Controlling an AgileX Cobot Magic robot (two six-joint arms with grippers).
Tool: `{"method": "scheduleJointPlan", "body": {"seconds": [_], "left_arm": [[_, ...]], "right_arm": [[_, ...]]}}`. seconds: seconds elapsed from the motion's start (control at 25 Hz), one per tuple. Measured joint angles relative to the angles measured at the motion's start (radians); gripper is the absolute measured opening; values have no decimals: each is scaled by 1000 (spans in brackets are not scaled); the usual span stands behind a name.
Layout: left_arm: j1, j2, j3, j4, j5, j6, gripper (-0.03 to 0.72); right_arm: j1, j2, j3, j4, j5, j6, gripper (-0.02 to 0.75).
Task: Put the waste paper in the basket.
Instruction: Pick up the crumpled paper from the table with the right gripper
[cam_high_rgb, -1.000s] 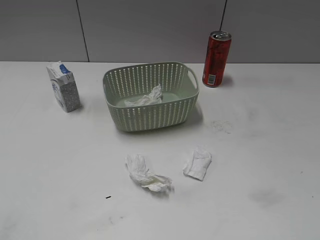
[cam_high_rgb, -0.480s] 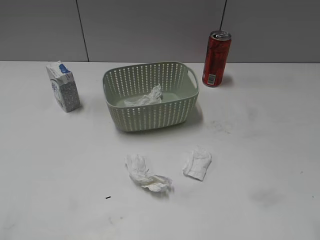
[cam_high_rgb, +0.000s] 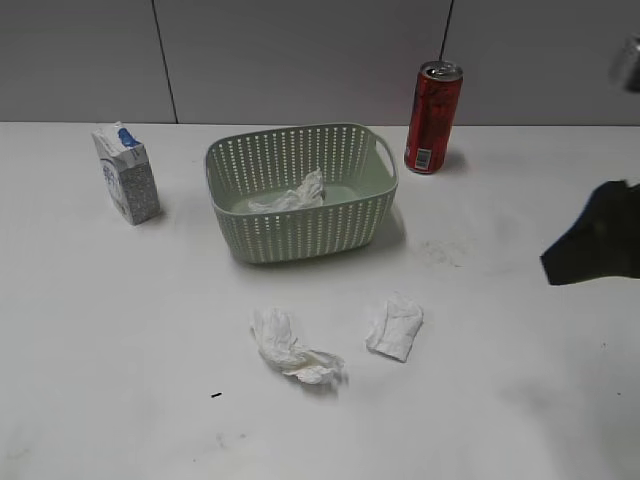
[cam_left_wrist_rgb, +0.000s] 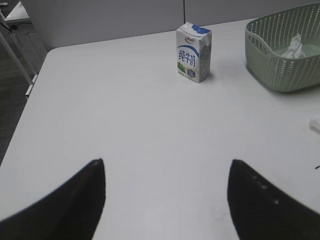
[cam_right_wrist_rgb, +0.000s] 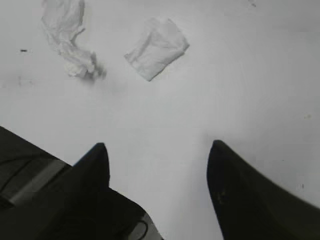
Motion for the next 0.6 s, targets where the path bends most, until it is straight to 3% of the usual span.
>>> {"method": "scheduleJointPlan", "body": {"seconds": [0.36, 0.6], "left_arm": [[0, 0, 0, 0, 0, 0, 559], [0, 0, 0, 0, 0, 0, 559]], "right_arm": [[381, 376, -229, -209, -31, 77, 458], [504, 639, -411, -232, -26, 83, 465]]}}
